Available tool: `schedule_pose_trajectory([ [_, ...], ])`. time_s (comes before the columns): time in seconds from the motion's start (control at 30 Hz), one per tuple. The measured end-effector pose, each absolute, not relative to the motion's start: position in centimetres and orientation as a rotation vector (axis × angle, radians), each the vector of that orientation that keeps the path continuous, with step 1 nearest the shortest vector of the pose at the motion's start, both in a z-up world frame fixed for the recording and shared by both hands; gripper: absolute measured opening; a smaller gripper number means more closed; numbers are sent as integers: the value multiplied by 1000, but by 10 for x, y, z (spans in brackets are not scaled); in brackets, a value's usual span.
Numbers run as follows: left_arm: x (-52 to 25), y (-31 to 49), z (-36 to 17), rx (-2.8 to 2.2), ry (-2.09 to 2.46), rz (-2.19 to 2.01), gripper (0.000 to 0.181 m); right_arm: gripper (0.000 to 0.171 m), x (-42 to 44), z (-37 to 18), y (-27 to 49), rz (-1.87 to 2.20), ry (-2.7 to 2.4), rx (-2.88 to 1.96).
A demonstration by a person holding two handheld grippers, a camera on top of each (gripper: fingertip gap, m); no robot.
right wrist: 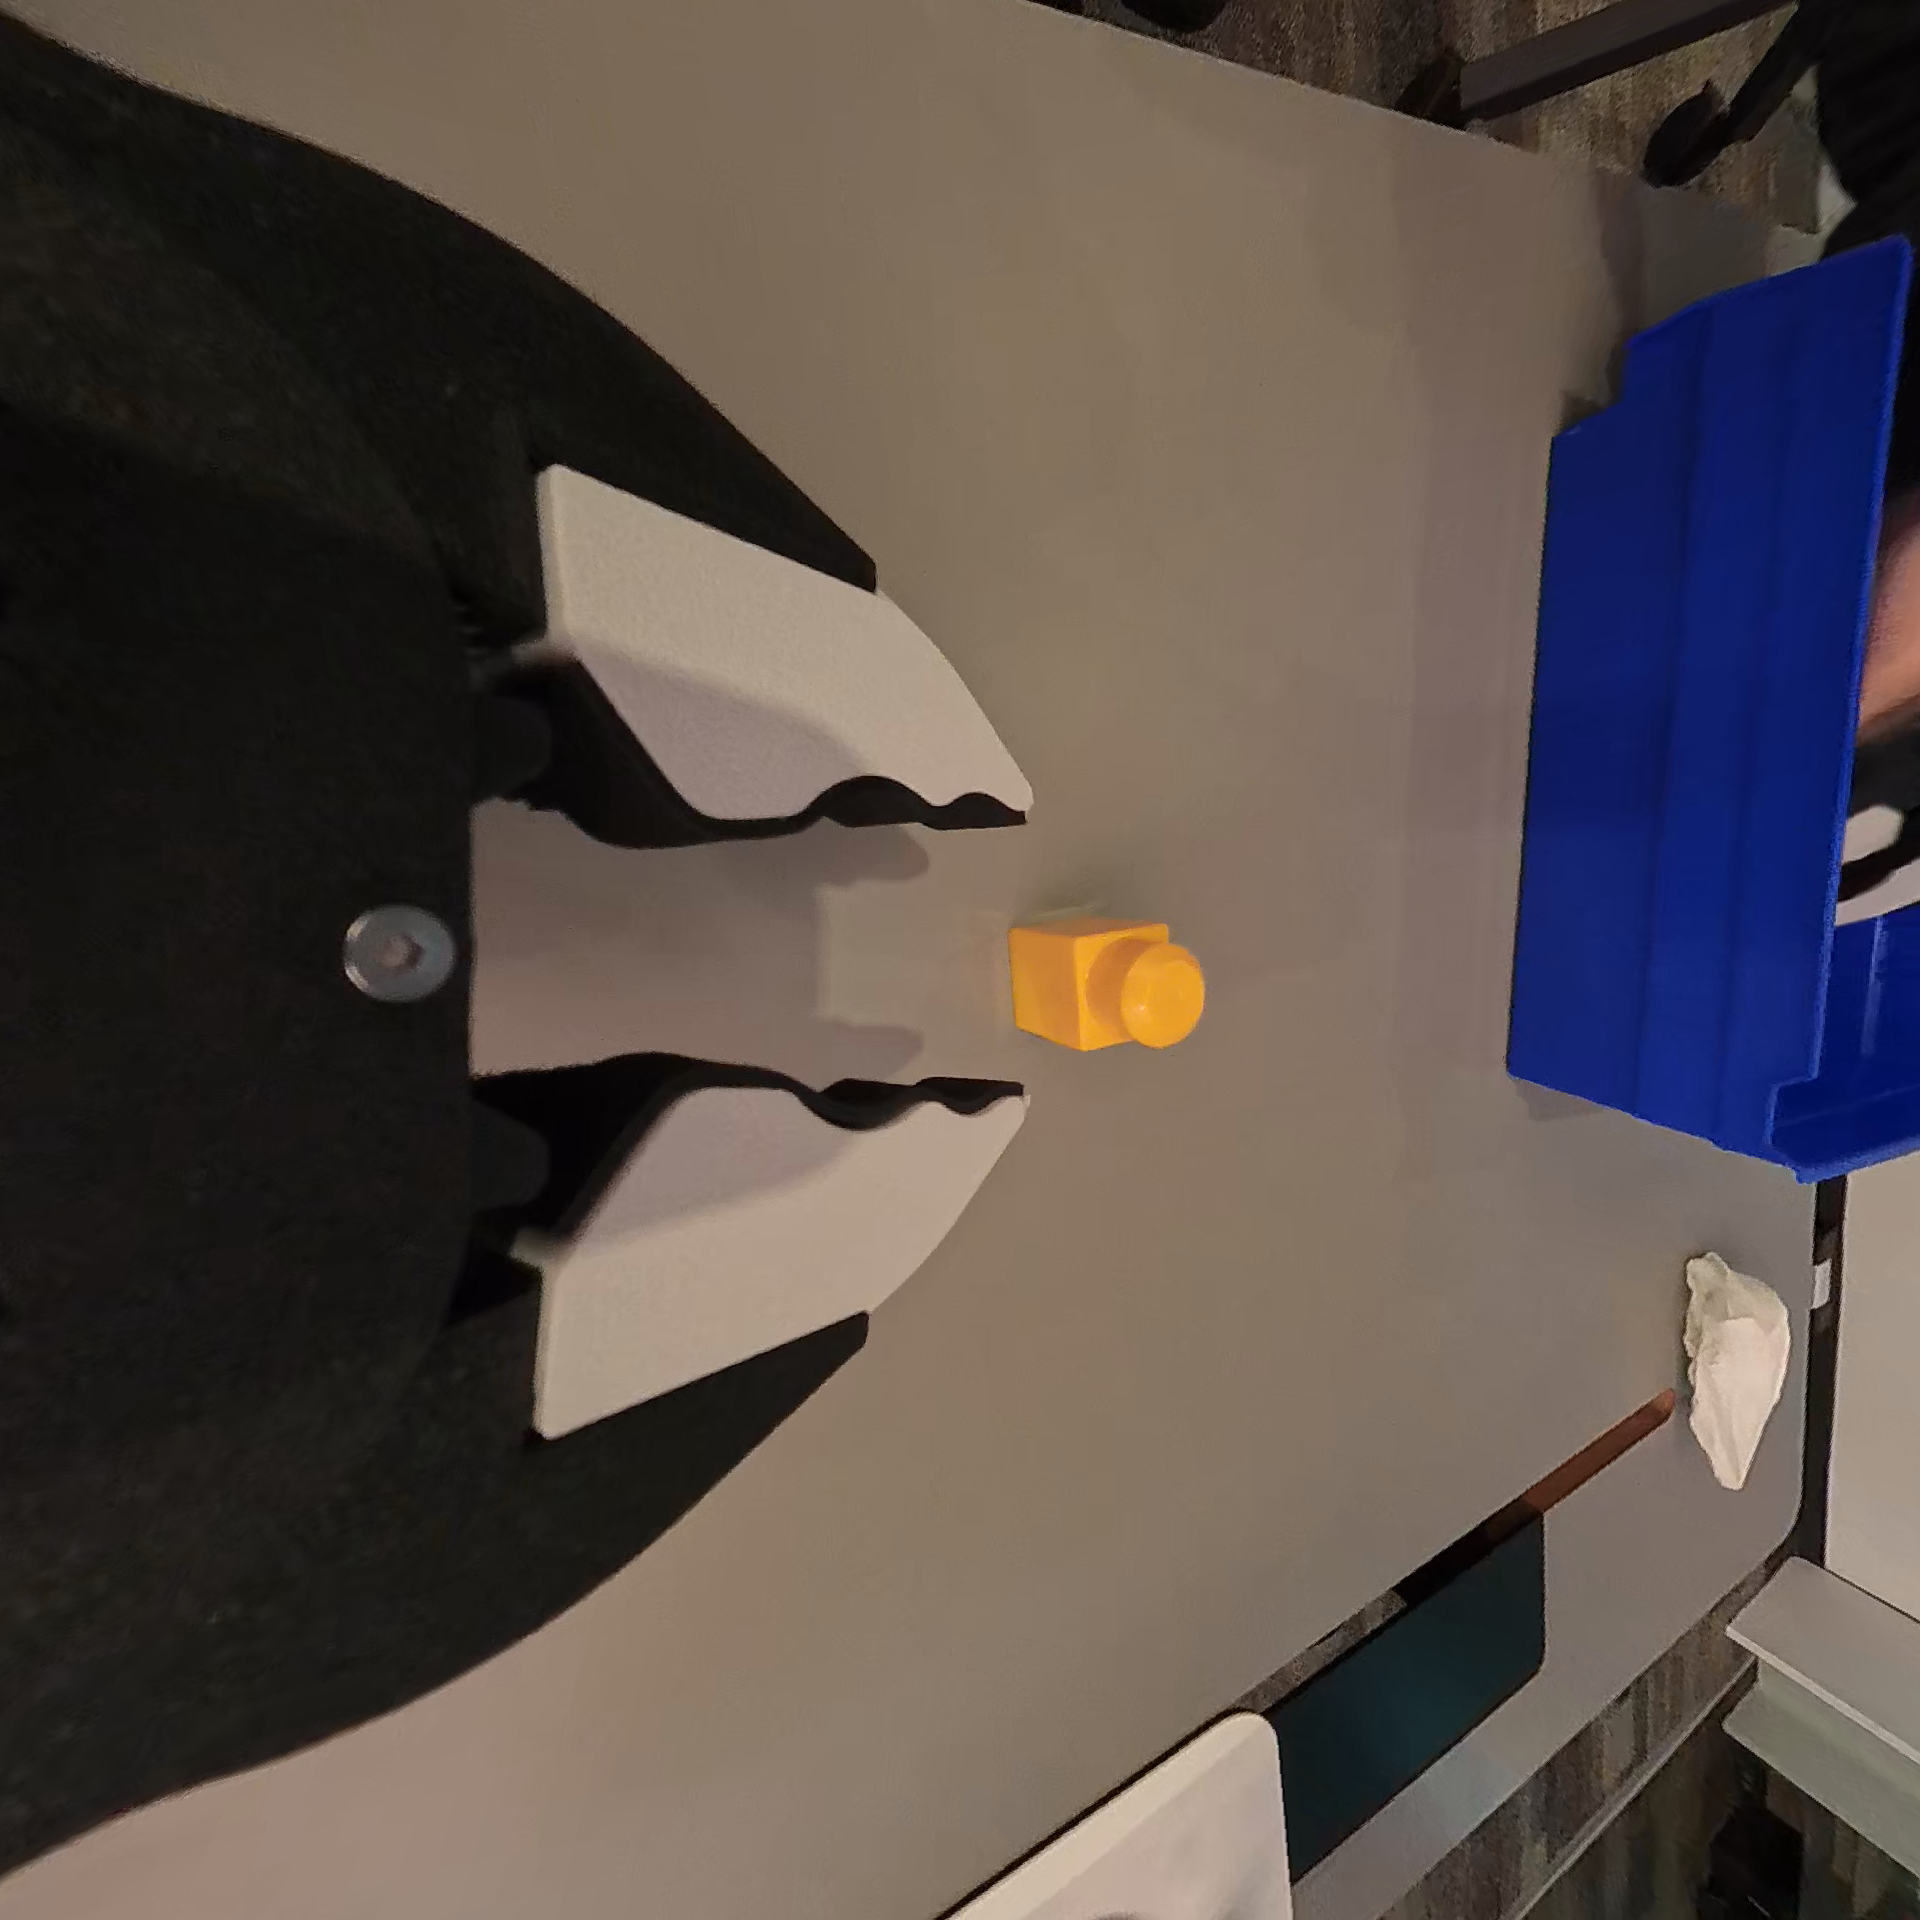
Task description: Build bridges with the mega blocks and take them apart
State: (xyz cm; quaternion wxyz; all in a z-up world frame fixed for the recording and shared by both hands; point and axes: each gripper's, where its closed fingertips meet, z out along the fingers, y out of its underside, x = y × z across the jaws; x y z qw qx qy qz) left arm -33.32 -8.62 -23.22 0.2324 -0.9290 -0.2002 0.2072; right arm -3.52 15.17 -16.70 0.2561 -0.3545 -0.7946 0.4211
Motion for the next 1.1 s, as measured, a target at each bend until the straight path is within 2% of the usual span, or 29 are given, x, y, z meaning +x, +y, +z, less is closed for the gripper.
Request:
schedule_pose_trajectory([
  [0.23, -288, -106, -135, -2519, -215, 541, 30, 45, -35, -144, 128, 1085, -2259, -772],
  [0.33, -246, -92, -97, -2545, 23, 564, 29, 46, -39, -117, 103, 1032, -2291, -602],
  [0.43, -193, -59, -82, -2554, 296, 569, 29, 47, -43, -89, 74, 977, -2290, -441],
  [0.6, -109, 5, -102, -2505, 607, 412, 29, 48, -48, -69, 45, 956, -2289, -341],
  [0.9, -46, 53, -134, -2494, 807, 289, 29, 49, -34, -108, 52, 992, -2457, -505],
  [0.97, -40, 56, -136, -2504, 836, 300, 29, 46, -30, -119, 54, 966, -2507, -532],
  [1.03, -33, 57, -140, -2517, 848, 259, 29, 33, -29, -123, 56, 968, -2509, -552],
  [1.1, -31, 59, -141, -2513, 845, 267, 29, 32, -28, -125, 60, 980, -2507, -570],
])
